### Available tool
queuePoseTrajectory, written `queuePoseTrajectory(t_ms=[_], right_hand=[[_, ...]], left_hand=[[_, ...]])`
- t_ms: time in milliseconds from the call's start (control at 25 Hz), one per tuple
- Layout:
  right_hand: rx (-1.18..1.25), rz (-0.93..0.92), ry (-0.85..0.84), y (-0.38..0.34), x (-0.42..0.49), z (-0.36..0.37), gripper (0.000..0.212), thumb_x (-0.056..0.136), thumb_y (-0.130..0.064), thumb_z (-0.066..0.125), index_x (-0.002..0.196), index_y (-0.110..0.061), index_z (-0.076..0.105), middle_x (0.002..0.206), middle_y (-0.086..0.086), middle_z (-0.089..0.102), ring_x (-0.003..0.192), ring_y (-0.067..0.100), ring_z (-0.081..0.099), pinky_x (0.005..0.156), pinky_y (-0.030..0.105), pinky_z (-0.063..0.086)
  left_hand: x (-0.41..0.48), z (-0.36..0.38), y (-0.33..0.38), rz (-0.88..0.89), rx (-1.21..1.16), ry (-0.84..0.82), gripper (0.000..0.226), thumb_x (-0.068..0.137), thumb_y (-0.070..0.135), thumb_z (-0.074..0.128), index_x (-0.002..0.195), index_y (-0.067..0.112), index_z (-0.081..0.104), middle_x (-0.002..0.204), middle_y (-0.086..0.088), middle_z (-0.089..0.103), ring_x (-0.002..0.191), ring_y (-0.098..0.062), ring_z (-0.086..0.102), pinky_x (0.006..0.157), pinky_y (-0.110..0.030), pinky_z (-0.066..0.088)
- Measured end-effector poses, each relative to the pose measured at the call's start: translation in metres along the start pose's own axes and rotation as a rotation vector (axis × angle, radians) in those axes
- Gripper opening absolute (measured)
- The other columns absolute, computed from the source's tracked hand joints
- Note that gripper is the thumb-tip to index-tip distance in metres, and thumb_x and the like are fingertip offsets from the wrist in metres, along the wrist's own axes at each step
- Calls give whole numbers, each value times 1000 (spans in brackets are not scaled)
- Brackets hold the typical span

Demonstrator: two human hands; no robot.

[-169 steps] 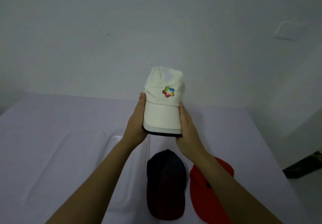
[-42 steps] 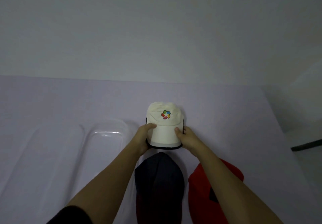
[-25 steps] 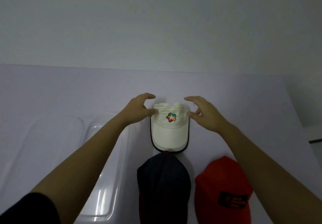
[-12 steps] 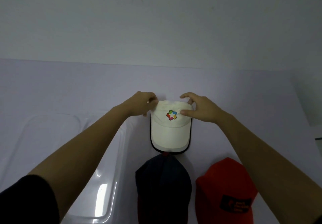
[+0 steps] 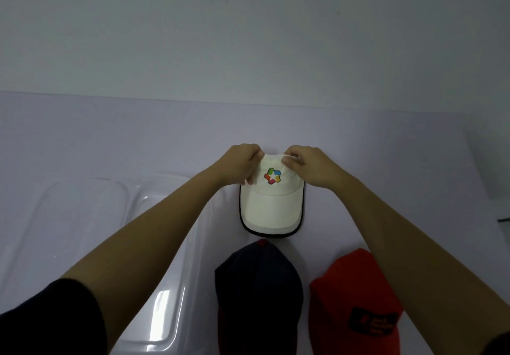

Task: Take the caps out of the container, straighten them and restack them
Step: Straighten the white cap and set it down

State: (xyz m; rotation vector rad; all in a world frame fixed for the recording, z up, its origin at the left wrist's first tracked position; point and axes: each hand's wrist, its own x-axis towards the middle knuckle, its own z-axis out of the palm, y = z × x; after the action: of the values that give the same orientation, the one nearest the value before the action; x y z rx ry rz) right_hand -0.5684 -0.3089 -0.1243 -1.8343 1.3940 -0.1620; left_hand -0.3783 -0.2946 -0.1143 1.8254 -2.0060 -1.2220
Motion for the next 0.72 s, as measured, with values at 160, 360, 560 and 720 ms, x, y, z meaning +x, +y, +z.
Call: queuePoseTrajectory(t_ms=[160, 360, 560, 720], right_hand=[[-117, -46, 78, 2, 2, 1, 28, 96, -28, 46, 99, -5, 61, 96, 6, 50, 86, 18, 49, 71, 25, 35], [-24, -84, 74, 8, -3, 7, 14, 96, -27, 47, 94, -15, 54, 90, 2, 57, 80, 18, 53, 61, 20, 37], [65, -28, 7, 31, -11, -2, 37, 86, -28, 63, 119, -13, 54, 108, -3, 54, 73, 5, 54, 65, 12, 40], [-15, 7, 1, 35, -11, 2, 40, 84, -30, 67, 117, -10, 55, 117, 11, 55, 83, 10, 55, 75, 23, 49]], left_hand=[[2, 0, -1, 36, 35, 19, 27, 98, 32, 42, 88, 9, 51, 81, -9, 59, 53, -14, 60, 51, -15, 47], [-1, 0, -4, 107, 25, -3, 23, 92, 36, 54, 100, 14, 56, 97, -8, 66, 63, -21, 69, 44, -16, 50], [-5, -19, -35, -44, -216, -128, 34, 85, 18, 66, 117, 19, 55, 119, -5, 59, 80, -16, 70, 57, -16, 56], [-6, -22, -36, -26, -84, -121, 33, 88, 13, 61, 121, 14, 55, 127, -11, 57, 84, -15, 66, 59, -15, 54]])
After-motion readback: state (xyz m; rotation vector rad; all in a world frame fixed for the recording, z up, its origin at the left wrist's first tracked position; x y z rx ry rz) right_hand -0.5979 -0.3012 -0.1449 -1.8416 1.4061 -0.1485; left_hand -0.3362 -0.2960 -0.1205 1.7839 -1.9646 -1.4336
